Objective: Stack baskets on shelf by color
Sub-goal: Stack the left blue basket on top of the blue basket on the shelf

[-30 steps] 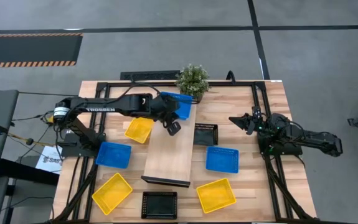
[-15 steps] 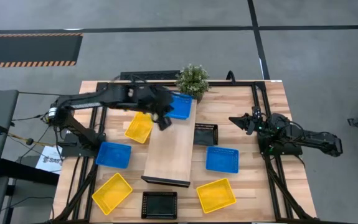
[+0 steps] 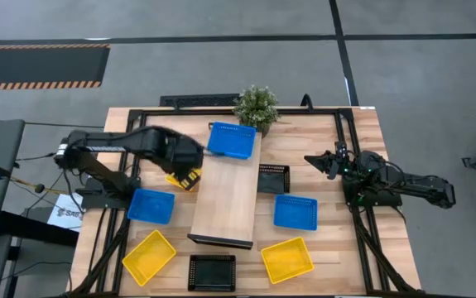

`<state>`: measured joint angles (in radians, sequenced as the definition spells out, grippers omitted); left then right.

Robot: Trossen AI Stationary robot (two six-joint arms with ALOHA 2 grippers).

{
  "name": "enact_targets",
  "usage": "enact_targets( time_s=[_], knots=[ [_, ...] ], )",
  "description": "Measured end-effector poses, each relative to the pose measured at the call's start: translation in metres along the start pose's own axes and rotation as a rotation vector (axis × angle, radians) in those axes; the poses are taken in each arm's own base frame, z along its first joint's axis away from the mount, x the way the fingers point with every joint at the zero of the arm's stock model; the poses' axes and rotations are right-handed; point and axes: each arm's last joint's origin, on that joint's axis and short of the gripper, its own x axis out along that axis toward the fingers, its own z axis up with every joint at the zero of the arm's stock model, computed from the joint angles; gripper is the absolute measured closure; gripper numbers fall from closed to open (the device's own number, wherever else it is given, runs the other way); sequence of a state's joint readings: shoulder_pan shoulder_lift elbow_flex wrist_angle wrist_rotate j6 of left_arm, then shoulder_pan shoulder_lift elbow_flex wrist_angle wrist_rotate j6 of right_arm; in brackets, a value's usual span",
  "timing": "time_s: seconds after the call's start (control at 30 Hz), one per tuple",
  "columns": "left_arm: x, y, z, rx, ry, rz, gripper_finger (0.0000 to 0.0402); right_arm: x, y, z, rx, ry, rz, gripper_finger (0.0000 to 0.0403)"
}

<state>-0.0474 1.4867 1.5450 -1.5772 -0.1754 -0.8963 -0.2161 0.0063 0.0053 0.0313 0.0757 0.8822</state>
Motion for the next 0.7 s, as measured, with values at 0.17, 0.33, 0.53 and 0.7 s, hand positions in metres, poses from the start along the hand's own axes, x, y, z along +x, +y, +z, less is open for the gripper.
enact_targets(
  time_s=[0.17, 0.33, 0.53, 0.7],
  knots=[
    [0.027, 0.009, -0.024, -0.183, 0.094, 0.062, 0.0201, 0.0, 0.0, 0.0, 0.0, 0.0, 0.0, 0.0377],
    [0.049, 0.013, -0.047, -0.22, 0.175, 0.106, 0.019, 0.0, 0.0, 0.0, 0.0, 0.0, 0.0, 0.0377],
    [0.071, 0.009, -0.066, -0.262, 0.238, 0.065, 0.0189, 0.0, 0.0, 0.0, 0.0, 0.0, 0.0, 0.0377],
    [0.083, -0.006, -0.074, -0.283, 0.238, -0.048, 0.0189, 0.0, 0.0, 0.0, 0.0, 0.0, 0.0, 0.0377]
  ],
)
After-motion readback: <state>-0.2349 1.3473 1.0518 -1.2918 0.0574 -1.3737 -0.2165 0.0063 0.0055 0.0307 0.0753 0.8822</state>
